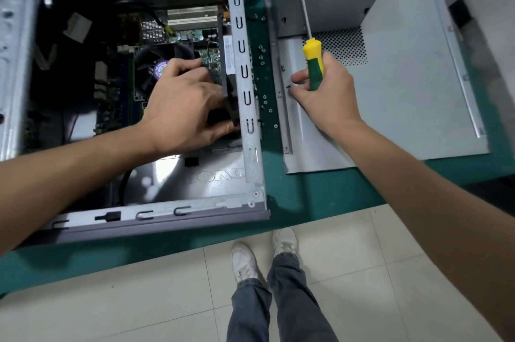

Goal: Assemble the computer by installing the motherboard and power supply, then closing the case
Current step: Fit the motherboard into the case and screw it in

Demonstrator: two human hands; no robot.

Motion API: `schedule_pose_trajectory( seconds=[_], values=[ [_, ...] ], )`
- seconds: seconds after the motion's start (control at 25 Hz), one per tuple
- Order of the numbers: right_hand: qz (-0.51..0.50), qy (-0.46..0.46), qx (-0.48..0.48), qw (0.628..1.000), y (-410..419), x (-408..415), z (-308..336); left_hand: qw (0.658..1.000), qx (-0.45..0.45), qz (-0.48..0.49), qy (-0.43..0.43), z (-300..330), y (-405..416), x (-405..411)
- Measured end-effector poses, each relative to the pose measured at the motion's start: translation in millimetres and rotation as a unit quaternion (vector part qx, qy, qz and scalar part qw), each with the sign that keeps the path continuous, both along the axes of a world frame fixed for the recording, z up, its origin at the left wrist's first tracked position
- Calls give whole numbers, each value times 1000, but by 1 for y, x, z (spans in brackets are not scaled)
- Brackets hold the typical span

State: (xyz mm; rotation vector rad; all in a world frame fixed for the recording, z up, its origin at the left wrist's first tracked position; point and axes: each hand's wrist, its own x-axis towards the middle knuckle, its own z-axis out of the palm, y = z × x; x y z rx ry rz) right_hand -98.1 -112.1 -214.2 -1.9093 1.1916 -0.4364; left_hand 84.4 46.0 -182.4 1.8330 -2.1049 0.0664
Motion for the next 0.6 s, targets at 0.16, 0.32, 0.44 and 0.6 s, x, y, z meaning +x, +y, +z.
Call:
schedule_pose_trajectory(
  seconds=[0.16, 0.32, 0.44, 0.6],
  values=[
    [-5, 4, -20, 1000, 1, 6, -6, 1000, -16, -8, 8, -1, 1, -2],
    [-14, 4, -39, 999, 6, 0, -8, 1000, -17, -9, 16, -3, 1, -1],
    [-53, -79, 10, 995, 18, -14, 0, 1000, -15, 3, 8, -5, 2, 0],
    [-78, -179, 74, 978, 51, -27, 4, 1000, -22, 20, -7, -8, 0, 1]
  ],
)
